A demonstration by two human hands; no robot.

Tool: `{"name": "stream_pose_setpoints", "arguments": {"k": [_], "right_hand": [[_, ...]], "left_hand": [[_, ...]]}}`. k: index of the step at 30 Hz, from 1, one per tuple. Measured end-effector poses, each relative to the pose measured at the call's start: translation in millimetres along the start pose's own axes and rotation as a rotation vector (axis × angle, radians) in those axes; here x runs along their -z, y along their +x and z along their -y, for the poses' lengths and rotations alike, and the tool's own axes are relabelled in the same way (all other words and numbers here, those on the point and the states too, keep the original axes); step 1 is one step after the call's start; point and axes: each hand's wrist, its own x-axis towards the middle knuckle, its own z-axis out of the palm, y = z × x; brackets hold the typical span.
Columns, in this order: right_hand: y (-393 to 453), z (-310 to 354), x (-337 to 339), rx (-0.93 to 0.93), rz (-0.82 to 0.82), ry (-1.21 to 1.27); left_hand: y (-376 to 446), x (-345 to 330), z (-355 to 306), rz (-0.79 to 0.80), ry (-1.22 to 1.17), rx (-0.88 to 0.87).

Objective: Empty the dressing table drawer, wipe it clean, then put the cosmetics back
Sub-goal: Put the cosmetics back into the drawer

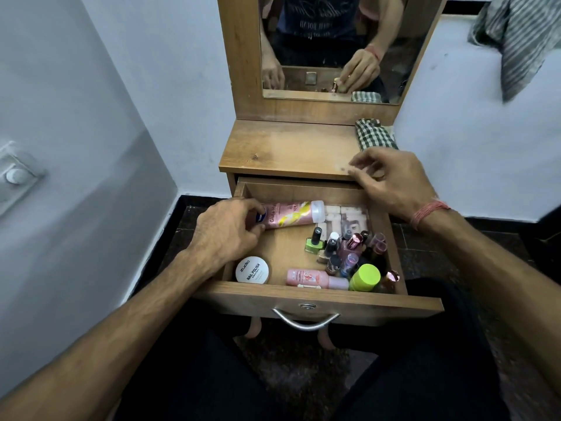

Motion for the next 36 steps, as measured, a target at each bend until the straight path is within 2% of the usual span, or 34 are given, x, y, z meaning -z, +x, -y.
{"name": "stream_pose_setpoints", "arguments": {"k": [2, 7, 12, 15, 21, 27, 36], "right_hand": [[6, -9, 3, -0.011, -0.034, -0.135], [17, -21, -1, -0.119, 0.128, -0.287], [24, -23, -3, -0.141, 0.106, -0.315], [28, -25, -3, -0.195, 0.118, -0.333], [31, -23, -1, -0.190, 0.140, -0.350], [27, -22, -5, -0.192, 0.125, -0.343], [4, -16, -8, -0.124, -0.005, -0.244]], "left_hand": [[-3, 2, 2, -0.015, -0.062, 0.004], [-30, 8, 4, 0.003, -0.341, -0.054], [-69, 22, -2, 0.152, -0.454, -0.310], [-85, 18, -2, 0.165, -0.433, -0.424], [-94, -1, 0, 0.042, -0.526, -0.411], [-95, -6, 1, -0.028, -0.516, -0.434], [-90, -11, -11, -0.251, -0.394, -0.479]]}}
